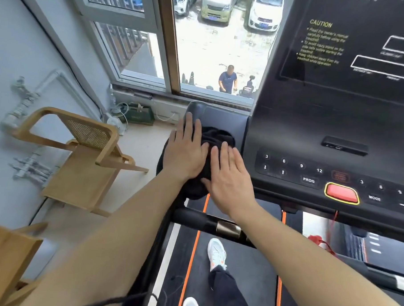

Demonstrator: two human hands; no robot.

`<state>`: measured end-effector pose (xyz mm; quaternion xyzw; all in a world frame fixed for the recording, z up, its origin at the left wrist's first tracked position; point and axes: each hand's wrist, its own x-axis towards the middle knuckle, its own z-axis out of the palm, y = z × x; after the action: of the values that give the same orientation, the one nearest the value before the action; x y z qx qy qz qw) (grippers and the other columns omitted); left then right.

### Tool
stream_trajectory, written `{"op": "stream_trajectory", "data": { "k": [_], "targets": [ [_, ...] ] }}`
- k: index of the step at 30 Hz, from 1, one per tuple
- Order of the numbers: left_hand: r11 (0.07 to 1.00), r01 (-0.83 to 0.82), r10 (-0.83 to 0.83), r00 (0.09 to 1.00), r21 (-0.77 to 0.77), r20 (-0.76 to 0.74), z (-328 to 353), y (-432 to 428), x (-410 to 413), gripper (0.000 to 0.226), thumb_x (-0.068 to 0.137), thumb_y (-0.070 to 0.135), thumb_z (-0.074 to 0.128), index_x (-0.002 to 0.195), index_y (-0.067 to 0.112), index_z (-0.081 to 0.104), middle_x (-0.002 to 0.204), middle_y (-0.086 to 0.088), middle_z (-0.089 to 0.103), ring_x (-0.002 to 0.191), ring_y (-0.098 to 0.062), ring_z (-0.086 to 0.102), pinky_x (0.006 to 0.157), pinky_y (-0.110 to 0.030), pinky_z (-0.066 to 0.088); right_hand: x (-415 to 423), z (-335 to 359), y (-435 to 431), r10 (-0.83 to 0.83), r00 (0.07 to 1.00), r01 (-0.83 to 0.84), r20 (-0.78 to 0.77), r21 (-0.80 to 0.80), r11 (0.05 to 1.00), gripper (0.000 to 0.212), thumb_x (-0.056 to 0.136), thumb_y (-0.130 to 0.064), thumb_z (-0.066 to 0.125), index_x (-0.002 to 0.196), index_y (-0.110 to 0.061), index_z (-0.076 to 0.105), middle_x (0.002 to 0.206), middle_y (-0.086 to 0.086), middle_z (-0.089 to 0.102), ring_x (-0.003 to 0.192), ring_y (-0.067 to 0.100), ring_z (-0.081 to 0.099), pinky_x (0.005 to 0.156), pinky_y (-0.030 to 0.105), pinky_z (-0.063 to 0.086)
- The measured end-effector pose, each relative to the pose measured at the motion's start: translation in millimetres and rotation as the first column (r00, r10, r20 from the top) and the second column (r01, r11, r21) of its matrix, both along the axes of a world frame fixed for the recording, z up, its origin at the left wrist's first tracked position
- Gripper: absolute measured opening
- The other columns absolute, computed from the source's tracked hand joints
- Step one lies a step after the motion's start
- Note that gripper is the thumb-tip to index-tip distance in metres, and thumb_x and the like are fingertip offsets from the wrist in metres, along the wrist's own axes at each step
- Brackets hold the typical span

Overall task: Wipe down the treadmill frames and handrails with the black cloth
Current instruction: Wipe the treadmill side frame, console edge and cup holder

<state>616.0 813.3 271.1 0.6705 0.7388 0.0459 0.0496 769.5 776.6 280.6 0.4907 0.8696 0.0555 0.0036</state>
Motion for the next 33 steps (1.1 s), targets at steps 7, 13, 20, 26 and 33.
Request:
{"op": "stream_trajectory", "data": {
  "k": [7,13,20,26,33],
  "targets": [
    [0.987,0.162,-0.163,0.986,-0.017,-0.047,2,-60,7,0.069,0.103,0.047,0.015,0.16,0.008,0.005,0.168,-0.013,0.001,0.155,-0.027,0.001,0.125,-0.045,0.008,7,-9,-62,0.002,1.0,-0.002,-0.025,0.005,1.0,0.065,0.097,-0.014,0.046,0.149,0.015,0.022,0.154,0.042,0.017,0.146,0.051,0.019,0.123,0.053,0.014],
    [1.0,-0.012,0.012,1.0,-0.009,0.011,3,-33,-4,0.071,0.101,0.047,0.015,0.16,0.008,0.005,0.168,-0.014,-0.003,0.154,-0.03,0.001,0.123,-0.047,0.014,-6,0,-10,0.038,0.999,-0.038,-0.014,-0.055,0.998,0.07,0.098,-0.031,0.044,0.153,0.006,0.022,0.159,0.032,0.019,0.149,0.041,0.024,0.125,0.047,0.011],
    [0.994,0.11,-0.11,0.994,0.018,-0.029,1,-43,32,0.066,0.105,0.043,0.018,0.16,0.009,0.006,0.167,-0.014,0.002,0.154,-0.028,0.004,0.124,-0.046,0.005,15,0,-38,-0.016,0.998,0.015,0.059,0.011,1.0,0.062,0.091,-0.014,0.04,0.145,0.017,0.032,0.149,0.042,0.032,0.141,0.048,0.035,0.123,0.05,0.016],
    [0.99,0.142,-0.143,0.987,-0.012,-0.076,-4,-80,-8,0.071,0.102,0.042,0.029,0.159,0.008,0.004,0.167,-0.015,-0.003,0.154,-0.03,-0.002,0.124,-0.046,0.012,4,-2,-65,0.065,0.994,-0.074,-0.088,-0.107,0.991,0.072,0.093,-0.038,0.047,0.152,0.0,0.033,0.16,0.024,0.026,0.149,0.037,0.025,0.123,0.049,0.018],
    [0.971,0.236,-0.24,0.95,-0.044,-0.202,-1,-73,4,0.094,0.094,0.054,0.044,0.158,0.004,-0.003,0.166,-0.018,-0.007,0.154,-0.032,-0.003,0.124,-0.049,0.009,46,-4,-48,0.235,0.972,-0.235,-0.014,-0.11,0.966,0.07,0.097,-0.058,0.033,0.152,-0.016,0.04,0.163,0.011,0.028,0.152,0.026,0.022,0.123,0.049,0.012]
  ]
}}
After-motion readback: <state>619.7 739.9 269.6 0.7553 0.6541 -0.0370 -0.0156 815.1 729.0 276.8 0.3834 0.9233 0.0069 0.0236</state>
